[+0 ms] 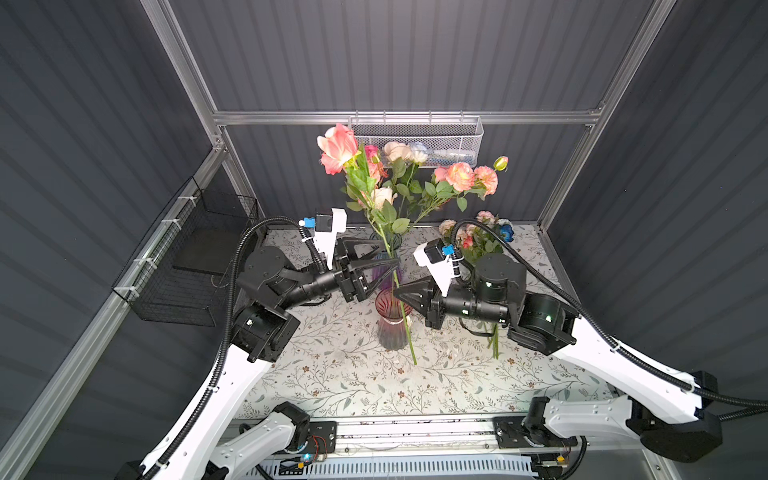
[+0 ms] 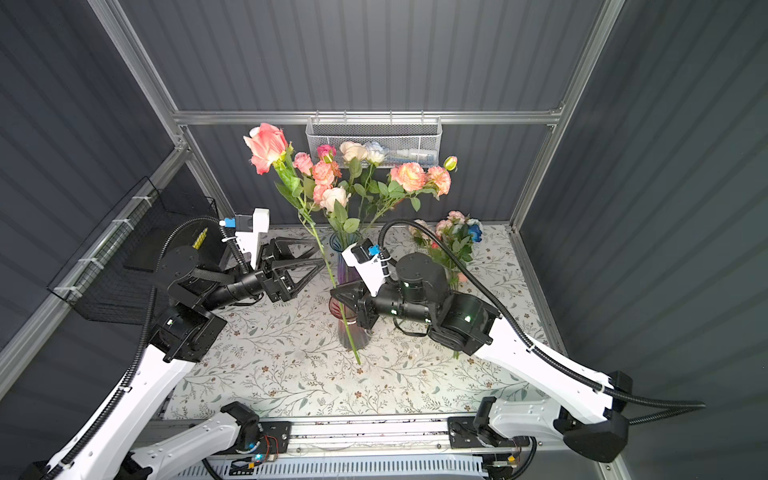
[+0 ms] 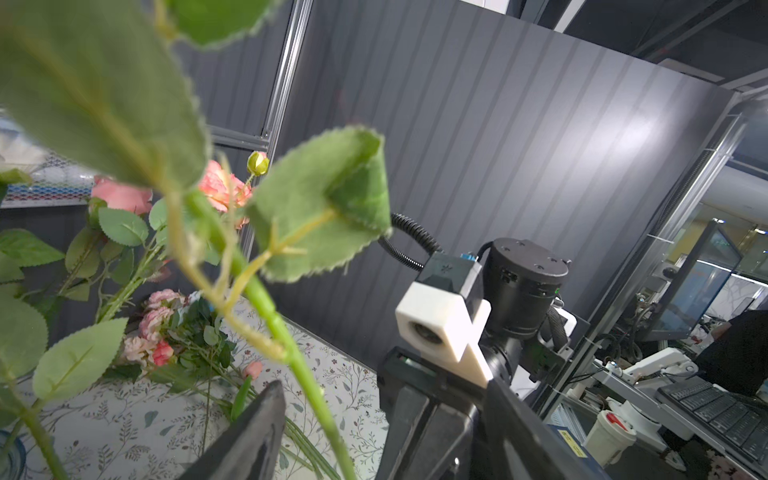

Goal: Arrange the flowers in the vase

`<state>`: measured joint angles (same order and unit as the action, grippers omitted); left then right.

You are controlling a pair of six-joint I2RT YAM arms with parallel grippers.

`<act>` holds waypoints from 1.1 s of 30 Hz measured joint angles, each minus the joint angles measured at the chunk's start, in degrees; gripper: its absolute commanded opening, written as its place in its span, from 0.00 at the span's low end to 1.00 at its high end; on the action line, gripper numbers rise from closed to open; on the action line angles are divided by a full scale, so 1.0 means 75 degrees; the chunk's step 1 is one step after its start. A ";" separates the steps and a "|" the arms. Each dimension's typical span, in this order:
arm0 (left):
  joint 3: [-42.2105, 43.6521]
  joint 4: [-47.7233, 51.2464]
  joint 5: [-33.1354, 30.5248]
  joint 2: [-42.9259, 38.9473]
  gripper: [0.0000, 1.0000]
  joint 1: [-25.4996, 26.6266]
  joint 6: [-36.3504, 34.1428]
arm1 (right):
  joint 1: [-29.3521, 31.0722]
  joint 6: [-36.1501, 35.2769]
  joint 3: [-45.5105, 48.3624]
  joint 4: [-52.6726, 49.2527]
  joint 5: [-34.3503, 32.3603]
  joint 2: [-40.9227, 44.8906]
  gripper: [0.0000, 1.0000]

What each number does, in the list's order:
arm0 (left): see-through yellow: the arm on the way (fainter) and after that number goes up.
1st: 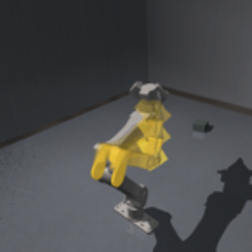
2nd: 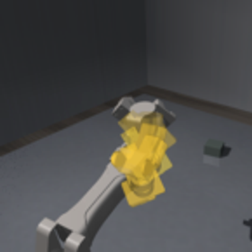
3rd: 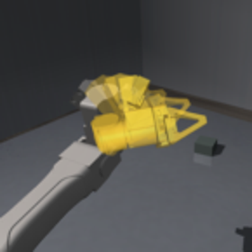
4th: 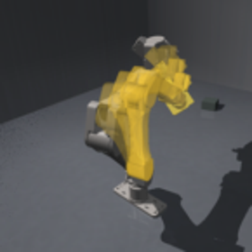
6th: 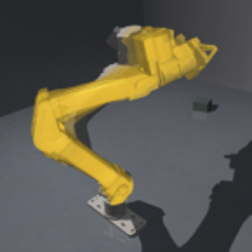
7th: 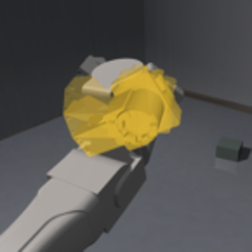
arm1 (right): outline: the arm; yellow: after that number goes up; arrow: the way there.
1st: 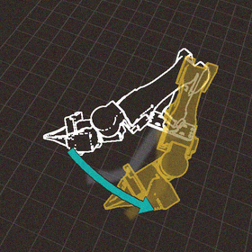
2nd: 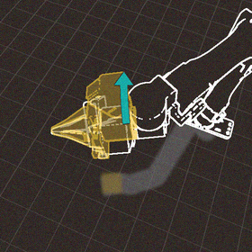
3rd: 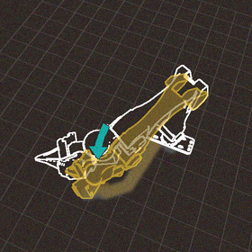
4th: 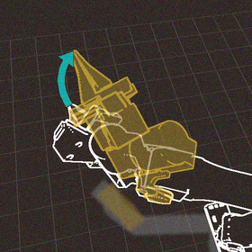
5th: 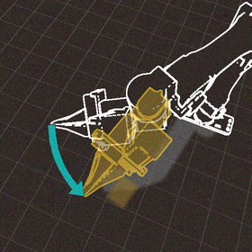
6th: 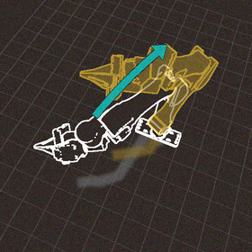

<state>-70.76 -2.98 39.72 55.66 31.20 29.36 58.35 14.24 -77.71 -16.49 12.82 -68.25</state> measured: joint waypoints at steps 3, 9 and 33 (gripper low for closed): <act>0.0000 -0.0055 0.0052 0.0067 0.48 0.0000 0.0047 | 0.0038 -0.0032 -0.0020 -0.0003 0.0017 -0.0044 0.00; 0.0000 -0.0076 0.0052 0.0198 0.09 0.0000 0.0096 | 0.0050 -0.0111 -0.0055 0.0009 0.0015 -0.0020 0.03; -0.1268 0.0819 -0.2075 0.1090 0.00 0.0000 -0.2620 | 0.0070 -0.0300 0.0947 -0.0513 -0.2066 0.2197 0.59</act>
<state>-80.27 3.16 24.16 63.83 31.20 9.72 58.87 11.99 -70.61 -20.34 -2.68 -51.77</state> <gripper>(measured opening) 0.066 0.584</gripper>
